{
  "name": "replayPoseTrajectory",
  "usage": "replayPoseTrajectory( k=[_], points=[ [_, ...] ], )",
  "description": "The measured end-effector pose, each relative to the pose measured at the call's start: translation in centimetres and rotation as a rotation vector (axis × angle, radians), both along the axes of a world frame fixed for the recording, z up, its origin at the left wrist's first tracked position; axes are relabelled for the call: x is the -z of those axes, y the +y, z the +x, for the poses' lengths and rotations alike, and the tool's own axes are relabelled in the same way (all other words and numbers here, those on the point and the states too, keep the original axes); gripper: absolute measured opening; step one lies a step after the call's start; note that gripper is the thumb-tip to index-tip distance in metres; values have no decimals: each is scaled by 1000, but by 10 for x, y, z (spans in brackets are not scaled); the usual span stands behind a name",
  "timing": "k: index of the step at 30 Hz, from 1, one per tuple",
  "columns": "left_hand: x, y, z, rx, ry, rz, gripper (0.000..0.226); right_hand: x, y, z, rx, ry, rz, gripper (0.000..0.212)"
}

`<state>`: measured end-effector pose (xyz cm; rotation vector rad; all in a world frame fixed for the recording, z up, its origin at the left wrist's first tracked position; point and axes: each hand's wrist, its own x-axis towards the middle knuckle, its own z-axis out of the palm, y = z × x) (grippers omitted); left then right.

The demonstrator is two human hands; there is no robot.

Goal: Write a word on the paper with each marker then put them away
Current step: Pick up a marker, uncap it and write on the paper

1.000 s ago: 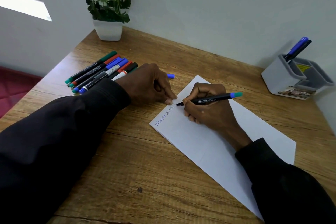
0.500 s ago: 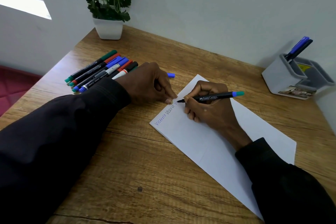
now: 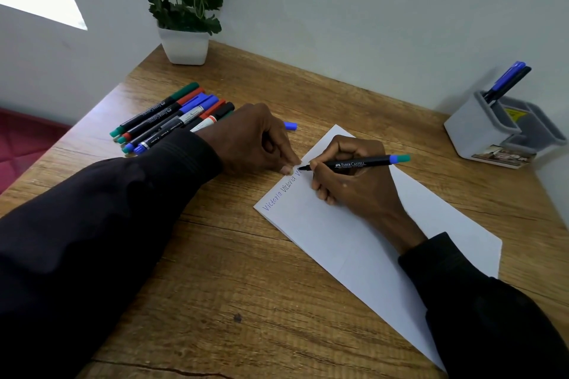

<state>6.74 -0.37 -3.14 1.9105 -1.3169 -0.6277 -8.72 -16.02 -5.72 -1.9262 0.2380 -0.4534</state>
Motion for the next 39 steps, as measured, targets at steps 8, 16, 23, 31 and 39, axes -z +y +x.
replayPoseTrajectory(
  k=[8,16,23,31,39],
  points=[
    [1,0,0,-8,-14,-4,24,0,-1,1,23,5,11,17],
    [0,0,0,17,9,-20,25,1,0,1,27,-20,24,17],
    [2,0,1,14,11,-24,25,-1,-1,1,61,26,16,19],
    [2,0,1,13,8,-18,26,0,-1,1,38,-11,37,20],
    [2,0,1,3,-1,-2,26,-1,-1,1,63,6,50,24]
  ],
)
